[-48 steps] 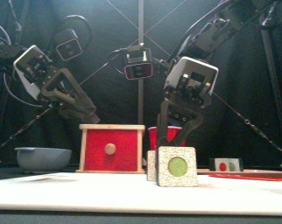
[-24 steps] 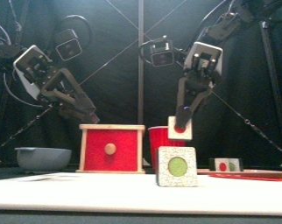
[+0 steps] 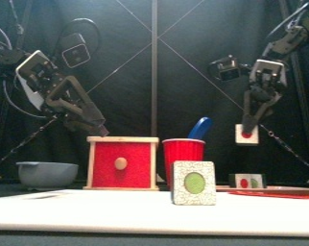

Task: Place sushi on board then cut the sushi with the knife then place the pieces on the plate
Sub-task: Place the 4 sushi pieces on the plate

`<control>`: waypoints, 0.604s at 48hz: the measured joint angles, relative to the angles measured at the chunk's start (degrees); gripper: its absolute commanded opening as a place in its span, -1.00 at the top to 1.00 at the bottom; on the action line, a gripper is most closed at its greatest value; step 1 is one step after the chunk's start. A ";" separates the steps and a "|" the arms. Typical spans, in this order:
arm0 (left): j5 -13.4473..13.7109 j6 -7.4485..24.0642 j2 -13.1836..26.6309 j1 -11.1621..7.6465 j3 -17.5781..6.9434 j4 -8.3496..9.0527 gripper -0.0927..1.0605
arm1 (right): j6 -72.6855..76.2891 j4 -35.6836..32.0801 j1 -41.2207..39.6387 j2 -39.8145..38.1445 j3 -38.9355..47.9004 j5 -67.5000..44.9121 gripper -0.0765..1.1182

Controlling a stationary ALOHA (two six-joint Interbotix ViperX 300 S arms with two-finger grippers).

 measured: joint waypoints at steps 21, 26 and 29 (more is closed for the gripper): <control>0.09 0.00 0.00 0.09 0.00 0.00 -0.66 | -0.09 -0.26 -14.33 -7.21 12.57 -1.23 -0.02; 0.00 0.00 0.00 0.09 0.00 0.00 -0.66 | -0.09 -0.53 -15.21 -7.21 12.74 -2.72 -0.04; 0.00 0.00 0.00 0.09 -0.09 0.00 -0.66 | 0.00 -0.44 -16.00 -7.03 12.74 -3.87 -0.09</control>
